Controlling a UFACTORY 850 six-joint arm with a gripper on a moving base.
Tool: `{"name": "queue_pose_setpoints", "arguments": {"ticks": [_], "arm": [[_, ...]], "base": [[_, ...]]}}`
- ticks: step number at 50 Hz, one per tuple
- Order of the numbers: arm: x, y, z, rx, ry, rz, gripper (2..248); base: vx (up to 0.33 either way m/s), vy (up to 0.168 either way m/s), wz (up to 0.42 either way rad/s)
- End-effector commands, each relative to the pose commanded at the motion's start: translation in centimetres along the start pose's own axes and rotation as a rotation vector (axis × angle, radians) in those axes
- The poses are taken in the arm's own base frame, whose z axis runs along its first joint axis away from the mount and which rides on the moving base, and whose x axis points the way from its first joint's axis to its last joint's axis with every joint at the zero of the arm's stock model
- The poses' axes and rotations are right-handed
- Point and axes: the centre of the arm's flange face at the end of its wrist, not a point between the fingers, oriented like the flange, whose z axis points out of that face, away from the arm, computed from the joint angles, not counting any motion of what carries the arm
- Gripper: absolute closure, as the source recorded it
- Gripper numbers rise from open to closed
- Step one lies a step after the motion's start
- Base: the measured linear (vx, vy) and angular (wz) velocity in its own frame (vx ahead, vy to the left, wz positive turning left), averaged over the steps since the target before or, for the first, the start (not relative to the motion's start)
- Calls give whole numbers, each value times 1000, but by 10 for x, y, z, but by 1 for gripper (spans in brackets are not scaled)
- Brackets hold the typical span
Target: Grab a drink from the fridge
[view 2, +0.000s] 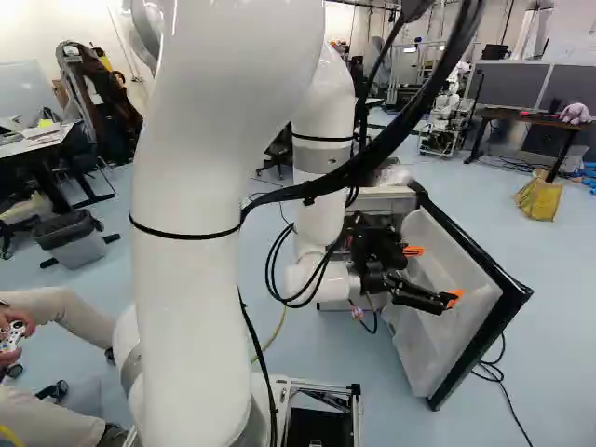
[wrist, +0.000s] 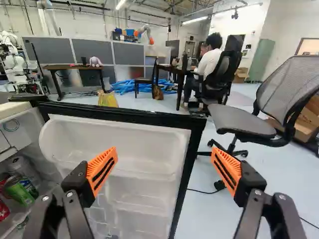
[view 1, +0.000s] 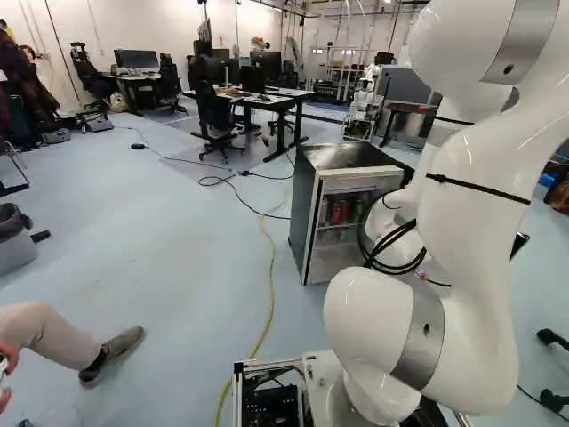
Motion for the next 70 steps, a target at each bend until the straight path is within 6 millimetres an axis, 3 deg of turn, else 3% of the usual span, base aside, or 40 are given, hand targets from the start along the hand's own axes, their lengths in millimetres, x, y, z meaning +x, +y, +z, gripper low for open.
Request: {"name": "queue_pose_setpoints", "arguments": {"ticks": [70], "arm": [[-1,-25,47,-14,35,27,3]], "base": [[0,0,0]]}}
